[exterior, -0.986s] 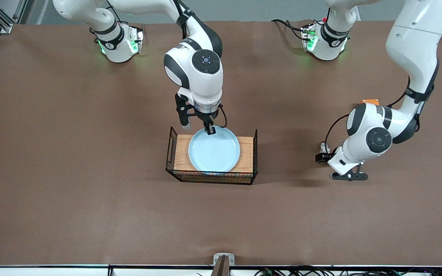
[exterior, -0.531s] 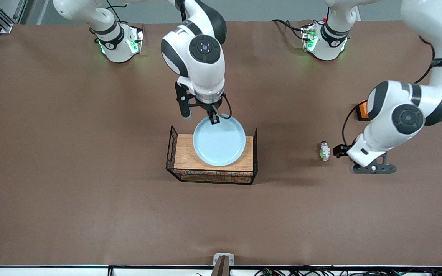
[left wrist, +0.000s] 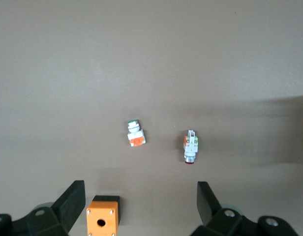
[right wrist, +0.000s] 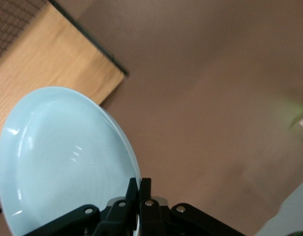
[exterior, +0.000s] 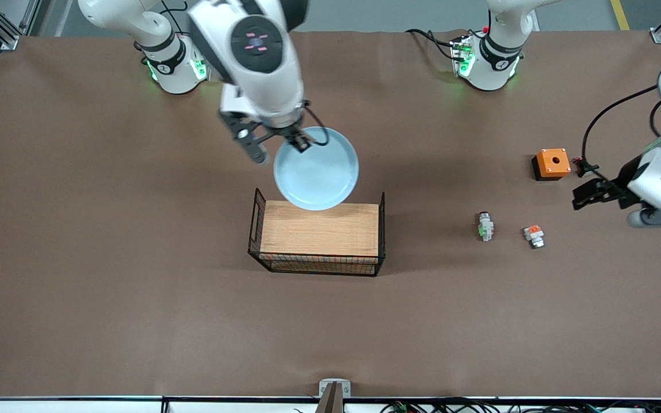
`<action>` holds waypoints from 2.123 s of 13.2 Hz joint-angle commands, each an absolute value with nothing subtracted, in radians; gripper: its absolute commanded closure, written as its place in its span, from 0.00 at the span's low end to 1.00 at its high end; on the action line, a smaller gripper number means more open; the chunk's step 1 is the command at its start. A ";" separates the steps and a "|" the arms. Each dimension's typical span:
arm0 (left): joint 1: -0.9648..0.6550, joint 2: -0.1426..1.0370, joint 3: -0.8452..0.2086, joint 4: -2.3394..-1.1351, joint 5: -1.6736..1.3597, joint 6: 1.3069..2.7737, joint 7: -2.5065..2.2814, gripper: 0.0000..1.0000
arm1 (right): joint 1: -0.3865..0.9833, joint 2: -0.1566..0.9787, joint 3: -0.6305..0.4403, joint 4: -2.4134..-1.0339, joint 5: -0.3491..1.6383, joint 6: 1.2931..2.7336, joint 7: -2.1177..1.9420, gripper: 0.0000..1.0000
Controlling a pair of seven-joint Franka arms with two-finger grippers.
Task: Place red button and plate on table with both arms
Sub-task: 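Lift the plate with the right gripper while the left gripper withdraws, then lower the blue plate onto the table with the right gripper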
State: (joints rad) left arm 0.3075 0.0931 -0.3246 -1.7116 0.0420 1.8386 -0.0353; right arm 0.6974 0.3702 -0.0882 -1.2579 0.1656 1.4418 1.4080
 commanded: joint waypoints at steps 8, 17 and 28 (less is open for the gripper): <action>0.266 0.012 -0.295 -1.713 0.021 1.789 -0.043 0.00 | 0.042 0.305 -0.078 -1.392 0.187 1.444 0.079 1.00; -0.049 -0.003 0.028 -1.718 0.021 1.776 -0.043 0.00 | -0.178 0.331 -0.074 -1.874 0.201 2.201 -0.362 0.99; -0.046 -0.029 0.020 -1.620 0.023 1.709 -0.043 0.00 | -0.204 0.554 -0.074 -1.872 0.480 2.385 -0.581 0.01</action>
